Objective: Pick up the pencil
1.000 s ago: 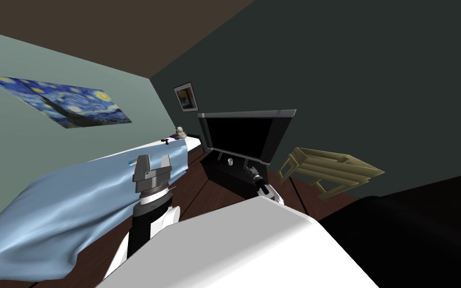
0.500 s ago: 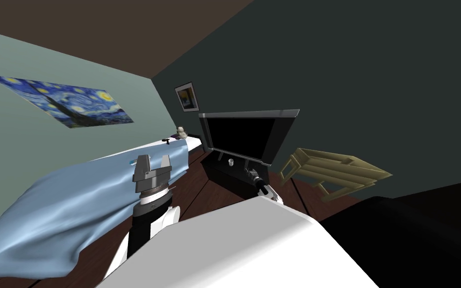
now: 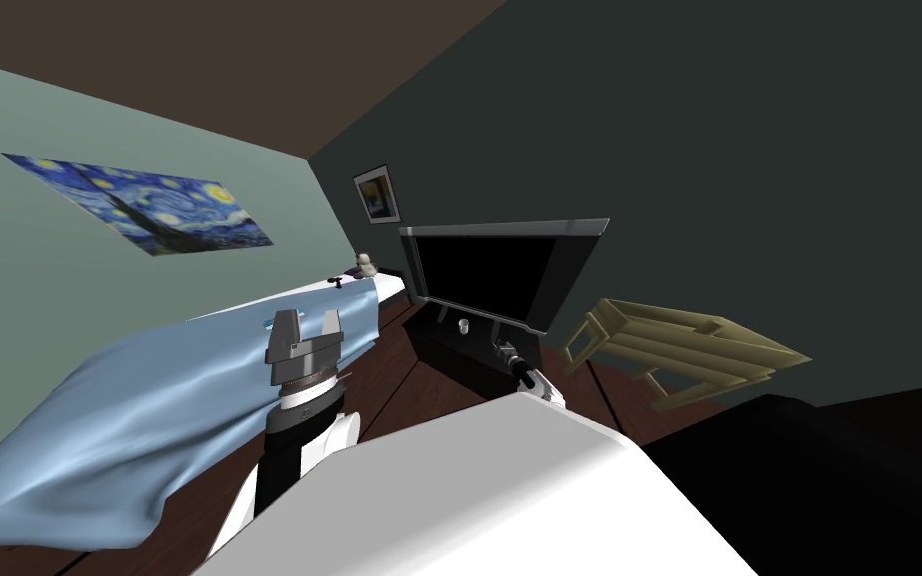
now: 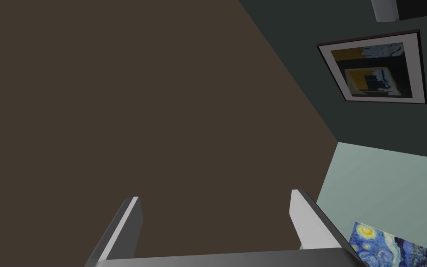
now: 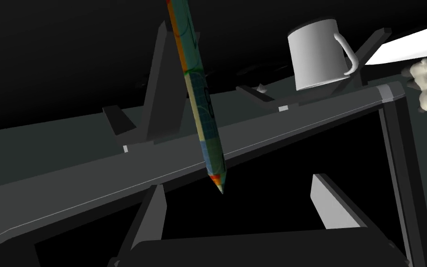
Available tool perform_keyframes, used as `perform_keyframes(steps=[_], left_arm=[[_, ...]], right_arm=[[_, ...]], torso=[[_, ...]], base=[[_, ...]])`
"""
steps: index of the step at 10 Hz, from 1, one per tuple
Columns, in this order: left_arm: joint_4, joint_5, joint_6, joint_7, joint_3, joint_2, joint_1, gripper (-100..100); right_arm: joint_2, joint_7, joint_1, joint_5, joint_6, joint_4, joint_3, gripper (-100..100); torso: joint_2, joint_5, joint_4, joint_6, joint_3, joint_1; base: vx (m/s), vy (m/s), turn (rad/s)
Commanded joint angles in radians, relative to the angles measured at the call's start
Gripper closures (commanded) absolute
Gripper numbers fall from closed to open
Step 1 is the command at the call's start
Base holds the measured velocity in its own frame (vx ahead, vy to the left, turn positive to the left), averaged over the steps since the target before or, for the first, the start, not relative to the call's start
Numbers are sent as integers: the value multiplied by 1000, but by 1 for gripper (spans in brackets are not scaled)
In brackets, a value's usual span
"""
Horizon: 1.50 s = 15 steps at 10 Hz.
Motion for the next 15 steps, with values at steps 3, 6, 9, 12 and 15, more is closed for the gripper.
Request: perform_keyframes(steps=[3,6,9,12,15], left_arm=[[0,0,0,0,0,0,0,0],[0,0,0,0,0,0,0,0],[0,0,0,0,0,0,0,0],[0,0,0,0,0,0,0,0],[0,0,0,0,0,0,0,0]], right_arm=[[-30,8,-32,61,16,110,14,-100],[-49,11,-68,105,19,195,19,-100],[-53,9,-73,108,16,207,19,0],[-4,102,-148,107,4,292,-83,-100],[21,170,-186,107,-2,334,-180,-100]], torso=[[0,0,0,0,0,0],[0,0,0,0,0,0],[2,0,0,0,1,0],[5,-1,1,0,3,-3],[7,-1,1,0,4,-4]], base=[[49,-5,51],[48,0,44],[20,-1,16],[-44,-57,139],[-55,-65,105]])
